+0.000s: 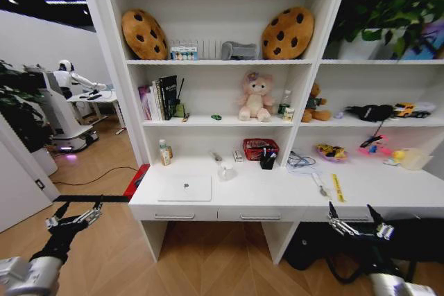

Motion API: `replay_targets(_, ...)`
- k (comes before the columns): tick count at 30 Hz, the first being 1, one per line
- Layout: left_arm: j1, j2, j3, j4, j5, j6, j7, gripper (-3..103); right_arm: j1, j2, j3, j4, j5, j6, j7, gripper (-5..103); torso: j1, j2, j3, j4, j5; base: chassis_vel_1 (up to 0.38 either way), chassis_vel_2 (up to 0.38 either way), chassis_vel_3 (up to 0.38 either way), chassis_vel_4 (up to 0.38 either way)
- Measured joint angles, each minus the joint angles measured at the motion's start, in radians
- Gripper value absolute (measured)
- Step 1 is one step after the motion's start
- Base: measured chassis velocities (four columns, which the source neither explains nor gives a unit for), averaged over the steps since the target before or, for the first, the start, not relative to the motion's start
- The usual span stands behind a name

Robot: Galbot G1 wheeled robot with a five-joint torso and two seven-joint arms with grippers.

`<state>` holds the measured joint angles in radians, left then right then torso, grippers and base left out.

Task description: Organize the objects on the table.

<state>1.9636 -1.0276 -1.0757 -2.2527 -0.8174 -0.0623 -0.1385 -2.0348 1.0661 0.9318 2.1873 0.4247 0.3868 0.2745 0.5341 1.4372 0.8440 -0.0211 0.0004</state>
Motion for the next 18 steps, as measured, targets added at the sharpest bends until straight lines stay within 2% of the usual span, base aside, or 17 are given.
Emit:
replay_targets(3, 0.0, 0.0, 0.0, 0.0, 0.0, 0.0, 0.0, 100, 0.0, 0.0, 0.0, 0.0, 0.0, 0.0, 0.0, 100, 0.0, 0.0, 0.0, -0.0009, -0.0005, 0.246, -0.202, -0.241, 0.244)
replay_targets(4, 0.0, 0.0, 0.0, 0.0, 0.0, 0.0, 0.0, 100, 0.0, 0.0, 0.0, 0.0, 0.0, 0.0, 0.0, 100, -0.001, 0.0, 0.0, 0.0005, -0.0007, 0.163, -0.179, -0.231, 0.186)
replay_targets(8, 0.0, 0.0, 0.0, 0.0, 0.0, 0.0, 0.0, 100, 0.0, 0.0, 0.0, 0.0, 0.0, 0.0, 0.0, 100, -0.001, 0.0, 0.0, -0.0009, -0.0004, 0.073, -0.033, -0.152, 0.12)
replay_targets(11, 0.0, 0.0, 0.0, 0.0, 0.0, 0.0, 0.0, 100, -0.001, 0.0, 0.0, 0.0, 0.0, 0.0, 0.0, 100, 0.0, 0.0, 0.0, -0.0016, -0.0004, -0.05, -0.051, 0.003, 0.02)
replay_targets(13, 0.0, 0.0, 0.0, 0.0, 0.0, 0.0, 0.0, 100, 0.0, 0.0, 0.0, 0.0, 0.0, 0.0, 0.0, 100, 0.001, 0.0, 0.0, -0.0001, -0.0003, -0.064, 0.004, 0.054, -0.017)
replay_targets(18, 0.0, 0.0, 0.0, 0.0, 0.0, 0.0, 0.0, 100, 0.001, 0.0, 0.0, 0.0, 0.0, 0.0, 0.0, 100, 0.001, 0.0, 0.0, -0.0001, -0.0004, -0.032, 0.053, 0.075, -0.032)
